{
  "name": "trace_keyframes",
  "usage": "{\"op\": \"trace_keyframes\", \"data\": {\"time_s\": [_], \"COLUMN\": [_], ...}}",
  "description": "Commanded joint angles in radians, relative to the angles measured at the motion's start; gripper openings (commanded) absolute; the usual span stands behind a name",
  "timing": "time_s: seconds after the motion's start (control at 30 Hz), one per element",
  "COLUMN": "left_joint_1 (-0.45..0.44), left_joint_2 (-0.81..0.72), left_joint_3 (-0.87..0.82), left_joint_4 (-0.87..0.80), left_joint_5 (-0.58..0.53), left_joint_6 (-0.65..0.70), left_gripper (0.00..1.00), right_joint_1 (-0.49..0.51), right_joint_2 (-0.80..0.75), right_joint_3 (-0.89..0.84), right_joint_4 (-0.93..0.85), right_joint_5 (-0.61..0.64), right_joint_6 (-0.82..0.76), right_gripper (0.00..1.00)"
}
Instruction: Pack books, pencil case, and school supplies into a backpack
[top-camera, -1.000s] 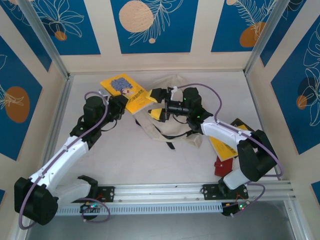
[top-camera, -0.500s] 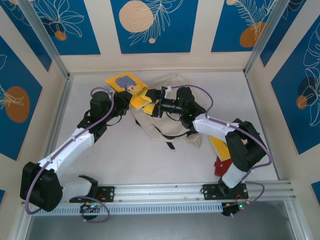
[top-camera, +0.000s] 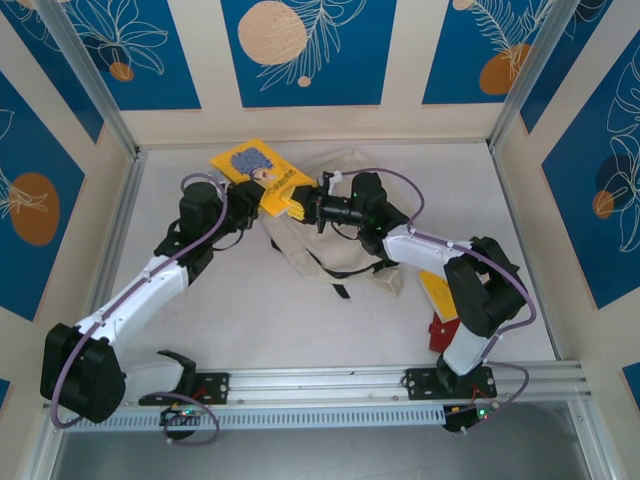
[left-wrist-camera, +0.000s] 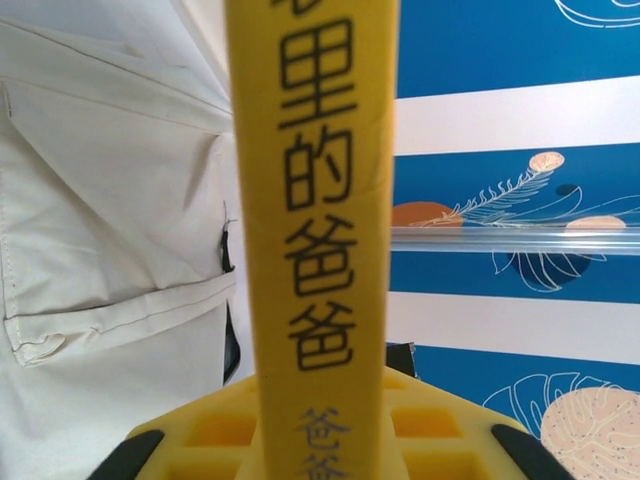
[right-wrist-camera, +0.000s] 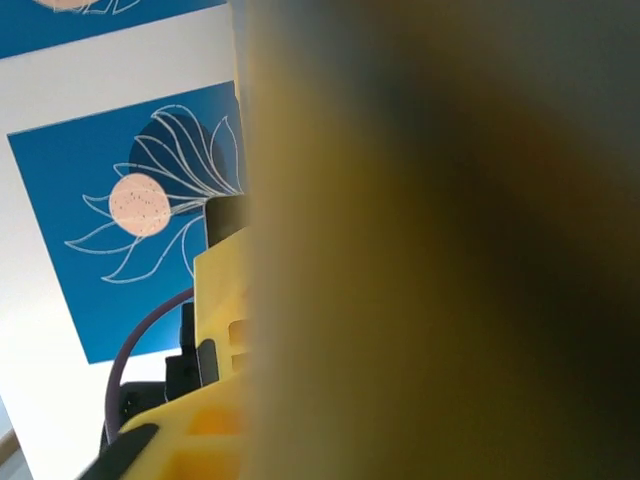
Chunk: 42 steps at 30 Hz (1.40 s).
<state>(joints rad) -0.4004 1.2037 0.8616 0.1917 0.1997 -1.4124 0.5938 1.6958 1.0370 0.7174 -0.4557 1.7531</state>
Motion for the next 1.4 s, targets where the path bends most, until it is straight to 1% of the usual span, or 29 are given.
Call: {"op": "trace_keyframes", "data": {"time_s": [0.0, 0.07, 0.1, 0.2, 0.27, 0.33, 0.43, 0.5, 0.6, 0.73, 0.83, 0.97, 1.03, 1.13, 1.27, 1.3, 1.37], "left_joint_1": [-0.012, -0.011, -0.011, -0.012, -0.017, -0.033, -0.072, -0.107, -0.180, -0.304, -0.382, -0.464, -0.492, -0.512, -0.521, -0.521, -0.520], "left_joint_2": [-0.036, -0.035, -0.035, -0.022, -0.004, 0.018, 0.077, 0.139, 0.242, 0.387, 0.514, 0.681, 0.774, 0.890, 0.992, 1.014, 1.048], "left_joint_3": [0.030, 0.035, 0.045, 0.100, 0.139, 0.167, 0.197, 0.240, 0.321, 0.452, 0.587, 0.767, 0.877, 1.018, 1.116, 1.131, 1.160], "left_joint_4": [0.026, 0.001, -0.032, -0.200, -0.311, -0.388, -0.396, -0.404, -0.434, -0.503, -0.597, -0.698, -0.776, -0.878, -0.933, -0.937, -0.958], "left_joint_5": [0.076, 0.093, 0.099, 0.104, 0.093, 0.063, 0.069, 0.091, 0.100, 0.042, -0.009, -0.053, -0.090, -0.109, -0.084, -0.070, -0.064], "left_joint_6": [0.027, 0.063, 0.091, 0.214, 0.295, 0.372, 0.457, 0.504, 0.577, 0.669, 0.721, 0.779, 0.792, 0.800, 0.806, 0.806, 0.802], "left_gripper": [0.33, 0.45, 0.56, 0.76, 0.82, 0.89, 0.97, 0.99, 0.99, 0.98, 0.94, 0.90, 0.88, 0.85, 0.81, 0.78, 0.65], "right_joint_1": [-0.027, -0.042, -0.052, -0.100, -0.134, -0.171, -0.239, -0.302, -0.417, -0.562, -0.635, -0.696, -0.717, -0.729, -0.733, -0.732, -0.735], "right_joint_2": [-0.004, -0.019, -0.033, -0.094, -0.158, -0.241, -0.363, -0.433, -0.538, -0.660, -0.725, -0.769, -0.774, -0.776, -0.797, -0.803, -0.809], "right_joint_3": [0.022, 0.008, -0.002, -0.028, -0.040, -0.060, -0.076, -0.085, -0.103, -0.118, -0.124, -0.129, -0.128, -0.124, -0.135, -0.141, -0.144], "right_joint_4": [-0.020, -0.023, -0.041, -0.151, -0.266, -0.403, -0.571, -0.669, -0.786, -0.924, -1.006, -1.078, -1.101, -1.126, -1.144, -1.148, -1.158], "right_joint_5": [0.020, 0.019, 0.018, 0.017, 0.036, 0.103, 0.186, 0.220, 0.229, 0.213, 0.210, 0.212, 0.204, 0.197, 0.213, 0.217, 0.220], "right_joint_6": [-0.095, -0.148, -0.180, -0.299, -0.411, -0.540, -0.725, -0.807, -0.876, -0.920, -0.942, -0.946, -0.946, -0.953, -0.958, -0.961, -0.968], "right_gripper": [0.09, 0.07, 0.06, 0.04, 0.03, 0.02, 0.03, 0.03, 0.03, 0.03, 0.03, 0.03, 0.03, 0.04, 0.04, 0.04, 0.04]}}
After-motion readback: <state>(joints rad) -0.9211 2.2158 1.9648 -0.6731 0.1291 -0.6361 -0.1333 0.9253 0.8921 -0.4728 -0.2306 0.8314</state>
